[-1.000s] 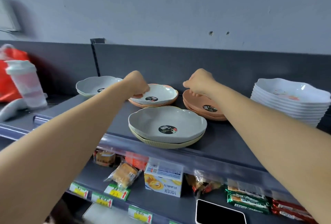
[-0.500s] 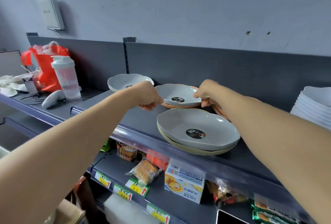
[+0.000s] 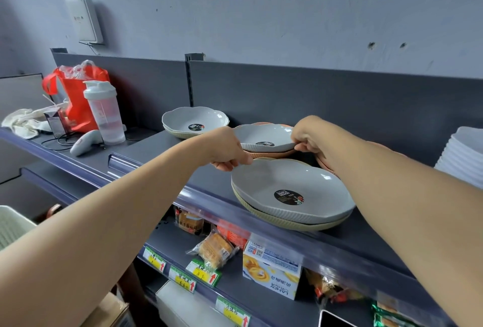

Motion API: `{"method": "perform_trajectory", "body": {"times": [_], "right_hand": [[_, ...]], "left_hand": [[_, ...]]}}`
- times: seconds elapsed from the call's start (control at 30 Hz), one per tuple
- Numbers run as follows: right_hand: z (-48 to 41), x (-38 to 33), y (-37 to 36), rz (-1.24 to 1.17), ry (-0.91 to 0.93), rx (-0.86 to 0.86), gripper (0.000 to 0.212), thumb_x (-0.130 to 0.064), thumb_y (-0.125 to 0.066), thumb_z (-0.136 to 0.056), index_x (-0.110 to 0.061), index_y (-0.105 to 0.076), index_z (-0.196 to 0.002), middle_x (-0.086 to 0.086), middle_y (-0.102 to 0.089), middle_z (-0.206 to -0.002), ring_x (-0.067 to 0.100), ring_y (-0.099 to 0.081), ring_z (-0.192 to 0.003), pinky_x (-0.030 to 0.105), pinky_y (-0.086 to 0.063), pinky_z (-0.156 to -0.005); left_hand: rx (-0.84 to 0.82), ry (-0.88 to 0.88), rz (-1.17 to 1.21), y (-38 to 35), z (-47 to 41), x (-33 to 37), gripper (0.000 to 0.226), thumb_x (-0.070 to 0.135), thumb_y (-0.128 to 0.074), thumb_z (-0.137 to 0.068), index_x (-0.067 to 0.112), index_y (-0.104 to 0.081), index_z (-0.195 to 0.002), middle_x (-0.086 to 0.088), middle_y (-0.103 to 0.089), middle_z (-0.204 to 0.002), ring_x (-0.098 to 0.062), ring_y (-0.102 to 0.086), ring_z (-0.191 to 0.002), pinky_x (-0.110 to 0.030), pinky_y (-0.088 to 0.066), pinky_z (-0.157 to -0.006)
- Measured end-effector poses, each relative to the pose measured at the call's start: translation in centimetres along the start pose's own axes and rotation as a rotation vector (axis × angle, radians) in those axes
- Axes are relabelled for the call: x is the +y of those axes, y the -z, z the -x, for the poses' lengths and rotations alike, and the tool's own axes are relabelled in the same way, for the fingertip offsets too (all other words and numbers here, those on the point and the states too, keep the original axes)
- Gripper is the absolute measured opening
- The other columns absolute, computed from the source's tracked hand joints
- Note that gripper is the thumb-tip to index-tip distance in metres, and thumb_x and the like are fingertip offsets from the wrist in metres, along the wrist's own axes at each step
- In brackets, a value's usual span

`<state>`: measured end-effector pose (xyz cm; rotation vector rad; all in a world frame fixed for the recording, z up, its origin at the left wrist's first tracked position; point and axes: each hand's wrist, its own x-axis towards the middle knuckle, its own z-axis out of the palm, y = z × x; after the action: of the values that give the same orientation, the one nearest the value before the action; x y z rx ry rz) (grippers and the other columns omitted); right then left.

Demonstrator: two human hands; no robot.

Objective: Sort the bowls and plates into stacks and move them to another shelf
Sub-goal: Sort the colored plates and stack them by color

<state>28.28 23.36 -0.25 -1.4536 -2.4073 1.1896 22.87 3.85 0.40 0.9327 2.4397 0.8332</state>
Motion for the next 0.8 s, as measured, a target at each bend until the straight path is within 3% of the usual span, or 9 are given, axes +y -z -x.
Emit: {"method": "perform_trajectory", "body": {"times": [0.1,0.3,0.37,0.5,0.63,0.8], "right_hand": [[-0.1,0.0,0.8,-0.069,-0.006,0.045,0.035,0.000,-0.041,-0.092,0.000,-0.044,-0.127,0.014,-0.055,-0.061,0.015,-0.053,-0.034,0.012,-0.029,-0.027],[1.8,0.3,2.6,-0.261,0.131,0.177,0.041,0.009,-0.042,-0.089,0.007,-0.047,-0.129,0.022,-0.057,-0.080,0.018,-0.052,-0.020,0.012,-0.034,-0.025],[3.3,0.4,3.5,-0.268,0.156,0.150,0.039,0.009,-0.038,-0.090,0.007,-0.046,-0.128,0.021,-0.058,-0.080,0.013,-0.050,-0.018,0.009,-0.030,-0.024],[6.9,1.2,5.5,-0.148,0.168,0.030,0.037,0.005,-0.032,-0.095,0.003,-0.043,-0.130,0.015,-0.053,-0.064,0.004,-0.040,-0.014,0.006,-0.025,-0.023],[8.8,3.0,6.8,0.008,0.093,-0.061,0.014,-0.001,-0.039,-0.094,0.000,-0.053,-0.092,0.006,-0.050,-0.028,0.004,-0.040,-0.016,0.006,-0.028,-0.023],[10.6,5.3,7.3,0.077,0.071,-0.103,0.018,-0.001,-0.042,-0.093,-0.002,-0.049,-0.076,0.005,-0.052,-0.032,0.005,-0.042,-0.018,0.005,-0.029,-0.025]], "left_hand": [[-0.006,0.012,0.010,-0.1,0.2,-0.1,0.031,0.024,-0.072,-0.082,0.000,-0.070,-0.102,-0.005,-0.062,-0.077,-0.014,-0.054,-0.057,-0.015,-0.050,-0.049],[0.104,0.059,0.086,0.0,0.6,0.0,0.012,0.008,-0.062,-0.088,-0.001,-0.063,-0.096,-0.008,-0.057,-0.067,-0.016,-0.052,-0.051,-0.015,-0.048,-0.038],[0.175,0.085,0.103,0.5,0.5,-0.2,0.008,0.004,-0.057,-0.088,-0.003,-0.061,-0.088,-0.009,-0.055,-0.064,-0.018,-0.051,-0.049,-0.016,-0.047,-0.036],[0.270,0.144,0.167,1.3,0.6,-0.3,0.026,-0.002,-0.045,-0.092,0.002,-0.048,-0.066,-0.012,-0.051,-0.062,-0.021,-0.048,-0.048,-0.016,-0.042,-0.030],[0.254,0.181,0.221,0.8,1.3,0.3,0.028,0.003,-0.043,-0.094,0.004,-0.046,-0.066,-0.010,-0.049,-0.062,-0.018,-0.047,-0.051,-0.015,-0.043,-0.032],[0.203,0.197,0.197,-0.6,2.2,1.2,0.016,0.012,-0.047,-0.094,0.002,-0.052,-0.082,-0.008,-0.049,-0.066,-0.017,-0.050,-0.055,-0.026,-0.050,-0.057]]}}
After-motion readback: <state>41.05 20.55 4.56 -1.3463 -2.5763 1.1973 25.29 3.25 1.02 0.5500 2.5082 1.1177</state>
